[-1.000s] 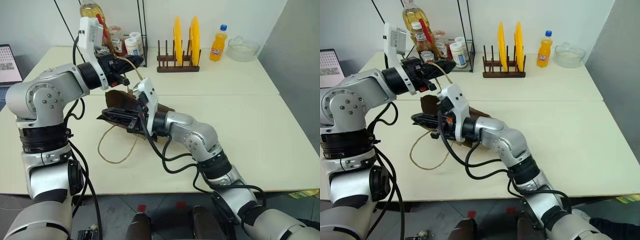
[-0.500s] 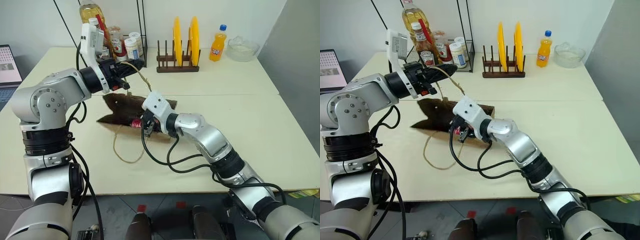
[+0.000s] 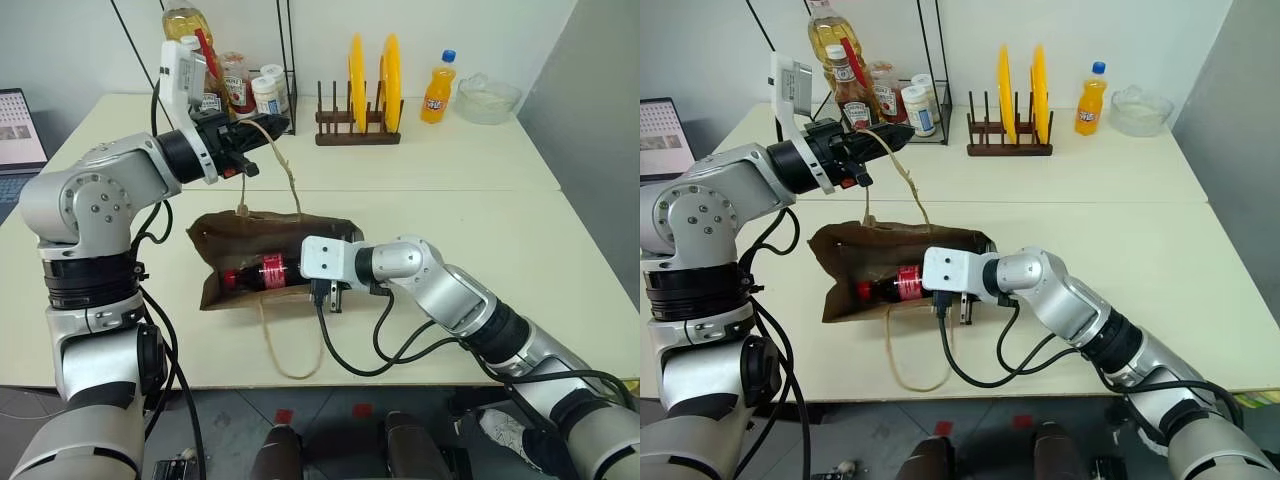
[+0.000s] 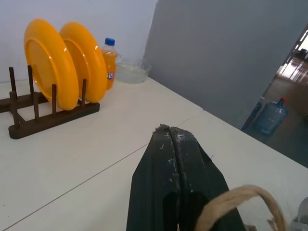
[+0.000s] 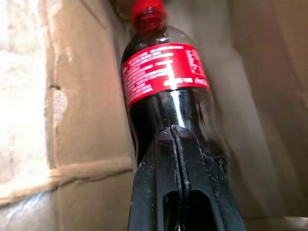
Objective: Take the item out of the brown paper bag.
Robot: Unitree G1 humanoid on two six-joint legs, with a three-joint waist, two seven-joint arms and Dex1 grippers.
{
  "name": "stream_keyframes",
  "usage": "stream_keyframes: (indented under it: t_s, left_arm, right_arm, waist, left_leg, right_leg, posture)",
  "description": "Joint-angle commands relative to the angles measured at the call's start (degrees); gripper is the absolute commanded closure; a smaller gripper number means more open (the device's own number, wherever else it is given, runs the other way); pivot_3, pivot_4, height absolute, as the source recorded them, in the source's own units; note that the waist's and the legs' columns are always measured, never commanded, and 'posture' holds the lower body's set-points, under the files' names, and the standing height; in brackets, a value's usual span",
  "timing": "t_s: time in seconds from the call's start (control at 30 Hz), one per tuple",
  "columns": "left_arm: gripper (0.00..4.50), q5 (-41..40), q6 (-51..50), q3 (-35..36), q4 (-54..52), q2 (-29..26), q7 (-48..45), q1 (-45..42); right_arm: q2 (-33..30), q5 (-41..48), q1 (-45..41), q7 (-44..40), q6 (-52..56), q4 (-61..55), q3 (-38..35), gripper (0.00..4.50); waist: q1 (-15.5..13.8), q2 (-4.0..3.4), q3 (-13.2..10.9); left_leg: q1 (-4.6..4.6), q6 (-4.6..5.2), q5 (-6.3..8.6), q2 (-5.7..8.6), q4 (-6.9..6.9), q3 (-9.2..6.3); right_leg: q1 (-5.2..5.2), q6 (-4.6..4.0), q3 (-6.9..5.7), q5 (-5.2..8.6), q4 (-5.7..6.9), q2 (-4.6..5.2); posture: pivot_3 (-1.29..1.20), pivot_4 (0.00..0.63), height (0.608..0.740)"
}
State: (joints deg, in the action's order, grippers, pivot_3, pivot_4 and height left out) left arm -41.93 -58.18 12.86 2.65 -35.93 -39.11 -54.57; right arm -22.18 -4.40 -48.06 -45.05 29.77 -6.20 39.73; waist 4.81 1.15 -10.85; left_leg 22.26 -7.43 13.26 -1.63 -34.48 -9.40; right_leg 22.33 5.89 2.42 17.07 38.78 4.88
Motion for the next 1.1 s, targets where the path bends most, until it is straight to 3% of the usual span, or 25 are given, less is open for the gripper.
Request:
stream_keyframes:
  t_s: [0.03,0.37,0.6,0.8,0.97,1.1]
  left_arm:
    - [4.50,-0.2,1.1,0.6,-2.4,-0.7,0.0,-0.7]
    - [4.50,0.1,1.4,0.1,-1.7,0.2,0.0,-1.1]
    - [4.50,0.1,1.4,-0.2,-1.5,0.8,-0.1,-1.8]
    - [4.50,-0.1,1.2,-0.1,-1.8,1.0,0.3,-1.6]
    - [4.50,-0.1,1.1,0.1,-2.1,0.9,0.6,-1.1]
    - [4.50,-0.5,1.0,0.1,-2.3,1.0,0.7,-1.3]
  right_arm:
    - [-1.4,-3.9,0.6,-0.6,-3.3,1.9,0.0,3.55]
    - [-0.4,-10.5,-0.2,-3.0,-10.0,5.1,1.1,0.01]
    - [1.4,-14.5,-1.7,-7.9,-13.2,10.8,3.5,0.01]
    - [2.6,-17.2,-1.5,-7.0,-17.2,13.5,2.6,0.01]
    - [3.3,-17.3,-1.4,-6.0,-19.0,14.2,0.4,1.28]
    - [2.6,-16.9,-1.9,-7.1,-20.2,15.0,-0.7,1.33]
  waist:
    - [-0.1,0.00,0.0]
    - [0.0,0.01,0.0]
    - [0.0,0.01,0.0]
    - [0.0,0.01,0.0]
    - [0.0,0.01,0.0]
    - [0.0,0.01,0.0]
  left_leg:
    - [0.00,0.00,0.00,0.00,-0.03,0.00]
    - [0.00,0.00,0.00,0.00,-0.06,0.00]
    - [0.00,-0.01,0.00,0.00,-0.10,0.00]
    - [0.00,-0.01,0.00,0.00,-0.10,0.00]
    - [-0.01,-0.01,0.00,0.00,-0.10,0.00]
    - [-0.01,-0.01,0.00,0.00,-0.11,0.00]
  right_leg:
    - [-0.01,0.00,0.00,0.00,0.00,0.00]
    - [-0.02,0.00,0.00,0.00,0.01,0.00]
    - [-0.03,0.00,0.00,0.00,0.02,0.00]
    - [-0.03,0.00,0.00,0.00,0.02,0.00]
    - [-0.03,0.00,0.00,0.00,0.03,0.00]
    - [-0.03,0.00,0.00,0.00,0.04,0.00]
  posture:
    - [0.00,0.150,0.740]
    - [0.00,0.150,0.740]
    - [0.00,0.150,0.740]
    - [0.00,0.150,0.740]
    - [0.00,0.150,0.740]
    - [0.00,0.150,0.740]
